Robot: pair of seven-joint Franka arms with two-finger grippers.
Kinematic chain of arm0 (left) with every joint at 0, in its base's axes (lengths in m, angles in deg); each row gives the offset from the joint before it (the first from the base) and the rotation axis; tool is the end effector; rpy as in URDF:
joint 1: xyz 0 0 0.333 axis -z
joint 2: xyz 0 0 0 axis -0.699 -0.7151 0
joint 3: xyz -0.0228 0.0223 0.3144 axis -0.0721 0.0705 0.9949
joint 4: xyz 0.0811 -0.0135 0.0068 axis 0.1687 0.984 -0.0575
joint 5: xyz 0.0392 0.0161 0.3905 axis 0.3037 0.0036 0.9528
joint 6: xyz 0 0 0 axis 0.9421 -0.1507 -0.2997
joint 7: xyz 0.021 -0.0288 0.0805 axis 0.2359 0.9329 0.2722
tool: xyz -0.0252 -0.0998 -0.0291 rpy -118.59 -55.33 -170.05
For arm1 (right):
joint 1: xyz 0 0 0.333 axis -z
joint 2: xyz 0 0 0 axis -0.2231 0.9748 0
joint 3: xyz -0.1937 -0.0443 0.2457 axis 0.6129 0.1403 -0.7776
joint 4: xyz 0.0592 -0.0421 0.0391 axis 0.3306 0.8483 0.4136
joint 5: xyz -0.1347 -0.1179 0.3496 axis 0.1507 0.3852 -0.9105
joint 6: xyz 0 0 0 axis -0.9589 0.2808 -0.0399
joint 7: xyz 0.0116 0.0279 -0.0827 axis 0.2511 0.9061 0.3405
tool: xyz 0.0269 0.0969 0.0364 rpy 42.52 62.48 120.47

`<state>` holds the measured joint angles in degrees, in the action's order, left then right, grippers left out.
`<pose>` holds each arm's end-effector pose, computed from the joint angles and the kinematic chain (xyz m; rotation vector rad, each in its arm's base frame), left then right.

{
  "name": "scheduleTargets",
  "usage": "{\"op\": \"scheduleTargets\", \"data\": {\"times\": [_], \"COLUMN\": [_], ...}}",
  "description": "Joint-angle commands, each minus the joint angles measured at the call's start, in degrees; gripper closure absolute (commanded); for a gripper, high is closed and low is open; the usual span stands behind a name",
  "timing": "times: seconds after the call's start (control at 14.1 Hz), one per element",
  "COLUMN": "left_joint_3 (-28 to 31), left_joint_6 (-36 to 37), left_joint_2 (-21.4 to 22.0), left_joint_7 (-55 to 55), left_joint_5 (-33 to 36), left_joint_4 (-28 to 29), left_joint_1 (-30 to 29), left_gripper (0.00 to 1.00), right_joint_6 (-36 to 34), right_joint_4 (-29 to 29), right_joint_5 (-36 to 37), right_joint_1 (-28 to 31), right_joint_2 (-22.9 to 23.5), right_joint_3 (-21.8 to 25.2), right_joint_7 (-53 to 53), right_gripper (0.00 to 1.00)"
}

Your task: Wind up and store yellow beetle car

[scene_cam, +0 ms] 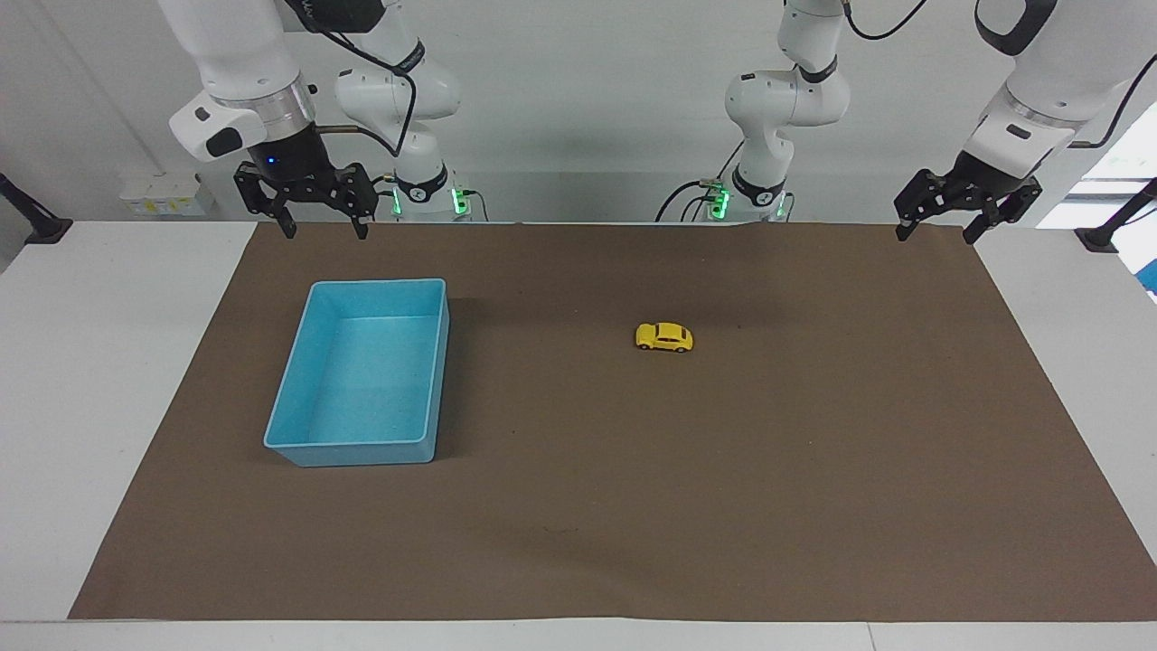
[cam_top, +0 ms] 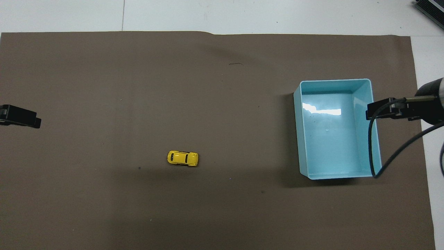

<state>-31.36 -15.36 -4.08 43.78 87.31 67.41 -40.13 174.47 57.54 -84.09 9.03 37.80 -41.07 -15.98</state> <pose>0.5378 -0.0093 0.6383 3.1137 -0.1775 -0.0535 0.5455 0.0355 0.6434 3.1349 -0.0566 0.0333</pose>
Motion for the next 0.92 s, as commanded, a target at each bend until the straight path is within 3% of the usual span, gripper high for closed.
{"op": "scheduleTargets", "data": {"times": [0.0,0.85], "left_joint_3": [-0.1,-0.2], "left_joint_6": [1.1,1.0], "left_joint_2": [0.6,1.5], "left_joint_7": [-0.2,-0.5], "left_joint_5": [1.0,0.8], "left_joint_4": [-0.6,0.9], "left_joint_1": [0.1,1.1], "left_gripper": [0.00,0.00], "right_joint_6": [-0.1,-0.1], "right_joint_4": [0.2,0.3], "right_joint_5": [-1.2,-1.3], "right_joint_1": [0.6,1.1], "right_joint_2": [-0.6,-0.7], "right_joint_3": [0.2,0.4], "right_joint_7": [0.4,0.4], "right_gripper": [0.00,0.00]}}
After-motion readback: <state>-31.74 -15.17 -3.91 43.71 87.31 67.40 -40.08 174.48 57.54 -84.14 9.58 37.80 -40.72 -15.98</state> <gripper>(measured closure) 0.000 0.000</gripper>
